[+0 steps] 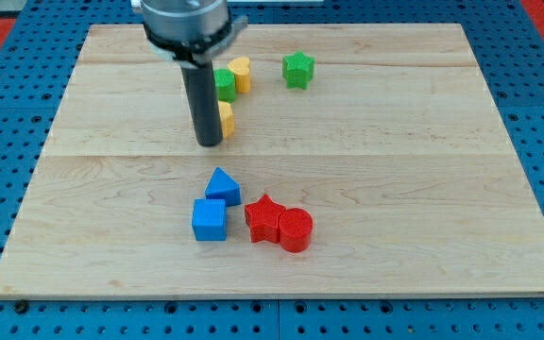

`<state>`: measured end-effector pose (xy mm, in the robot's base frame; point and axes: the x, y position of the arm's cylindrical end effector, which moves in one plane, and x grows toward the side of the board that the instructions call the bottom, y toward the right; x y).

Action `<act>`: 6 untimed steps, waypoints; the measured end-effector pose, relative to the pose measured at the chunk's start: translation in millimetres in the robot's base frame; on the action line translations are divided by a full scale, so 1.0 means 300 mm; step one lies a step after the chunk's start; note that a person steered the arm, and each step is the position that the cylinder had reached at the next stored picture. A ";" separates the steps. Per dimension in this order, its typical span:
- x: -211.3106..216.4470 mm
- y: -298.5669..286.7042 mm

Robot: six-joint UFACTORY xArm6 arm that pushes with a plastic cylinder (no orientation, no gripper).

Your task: Move yellow hexagon into the yellow heart

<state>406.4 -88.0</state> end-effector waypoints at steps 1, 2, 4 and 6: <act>0.048 -0.088; 0.005 -0.014; -0.084 0.223; 0.031 0.210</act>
<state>415.7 -24.9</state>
